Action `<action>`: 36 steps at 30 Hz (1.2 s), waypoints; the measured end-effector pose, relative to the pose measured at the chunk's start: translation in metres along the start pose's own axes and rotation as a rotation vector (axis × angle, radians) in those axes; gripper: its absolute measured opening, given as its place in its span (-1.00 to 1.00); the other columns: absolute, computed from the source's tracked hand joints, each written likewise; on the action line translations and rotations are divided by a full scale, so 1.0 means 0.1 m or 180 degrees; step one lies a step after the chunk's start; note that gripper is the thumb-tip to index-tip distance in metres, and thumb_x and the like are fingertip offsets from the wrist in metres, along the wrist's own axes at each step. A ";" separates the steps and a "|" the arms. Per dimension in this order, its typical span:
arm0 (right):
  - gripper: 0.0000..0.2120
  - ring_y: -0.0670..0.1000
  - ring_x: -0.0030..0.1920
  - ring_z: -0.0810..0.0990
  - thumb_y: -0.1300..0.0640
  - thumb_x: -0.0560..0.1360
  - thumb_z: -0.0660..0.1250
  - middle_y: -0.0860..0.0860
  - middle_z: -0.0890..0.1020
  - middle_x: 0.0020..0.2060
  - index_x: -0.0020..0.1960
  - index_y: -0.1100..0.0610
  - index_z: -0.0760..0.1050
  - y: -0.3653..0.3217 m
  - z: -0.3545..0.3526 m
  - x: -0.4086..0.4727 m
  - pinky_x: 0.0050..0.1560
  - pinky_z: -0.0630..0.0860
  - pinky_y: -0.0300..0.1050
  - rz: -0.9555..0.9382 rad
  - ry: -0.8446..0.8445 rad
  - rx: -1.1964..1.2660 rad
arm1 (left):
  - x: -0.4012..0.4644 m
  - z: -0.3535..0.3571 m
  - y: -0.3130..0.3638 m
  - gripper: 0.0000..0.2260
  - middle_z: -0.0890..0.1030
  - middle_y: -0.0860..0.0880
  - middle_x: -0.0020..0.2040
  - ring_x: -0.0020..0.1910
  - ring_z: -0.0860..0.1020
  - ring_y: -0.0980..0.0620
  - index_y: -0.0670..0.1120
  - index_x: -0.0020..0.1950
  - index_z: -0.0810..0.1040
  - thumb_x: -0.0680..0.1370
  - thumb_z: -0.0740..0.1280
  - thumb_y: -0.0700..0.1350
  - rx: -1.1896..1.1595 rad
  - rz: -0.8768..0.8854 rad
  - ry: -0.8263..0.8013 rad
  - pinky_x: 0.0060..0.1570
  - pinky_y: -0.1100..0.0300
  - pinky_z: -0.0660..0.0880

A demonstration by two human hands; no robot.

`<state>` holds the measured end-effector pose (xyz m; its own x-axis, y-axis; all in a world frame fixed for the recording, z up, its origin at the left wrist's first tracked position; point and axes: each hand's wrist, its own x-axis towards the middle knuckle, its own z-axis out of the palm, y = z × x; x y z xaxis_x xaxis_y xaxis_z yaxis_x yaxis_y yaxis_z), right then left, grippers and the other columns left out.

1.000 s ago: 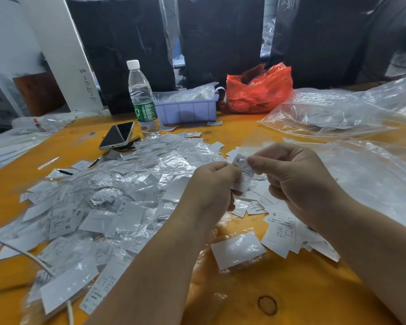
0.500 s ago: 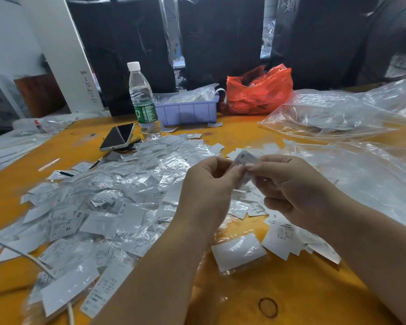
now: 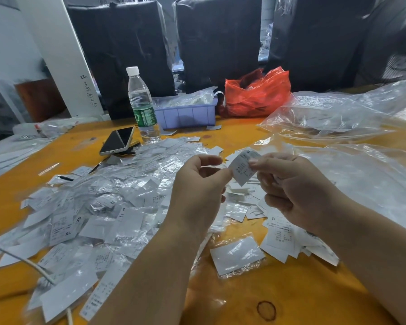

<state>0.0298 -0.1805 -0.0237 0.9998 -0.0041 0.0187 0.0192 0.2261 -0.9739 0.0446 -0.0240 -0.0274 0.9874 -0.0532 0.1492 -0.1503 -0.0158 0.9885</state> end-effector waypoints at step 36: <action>-0.93 -0.17 -0.45 0.53 0.13 0.49 0.41 -0.10 0.59 -0.46 -0.16 0.08 0.64 -0.05 -0.09 -0.04 -0.44 0.47 -0.31 -0.1353 0.0409 -0.2720 | 0.03 -0.22 0.11 -0.89 0.57 0.07 -0.34 -0.35 0.53 0.11 -0.04 -0.22 0.55 0.49 0.40 -0.18 0.1969 0.2090 0.1137 -0.33 0.20 0.52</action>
<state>0.0260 -0.1901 -0.0204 0.9007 -0.0401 0.4326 0.3228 -0.6047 -0.7281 0.0471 -0.0022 -0.0156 0.6392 0.0660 0.7662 -0.5761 -0.6189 0.5339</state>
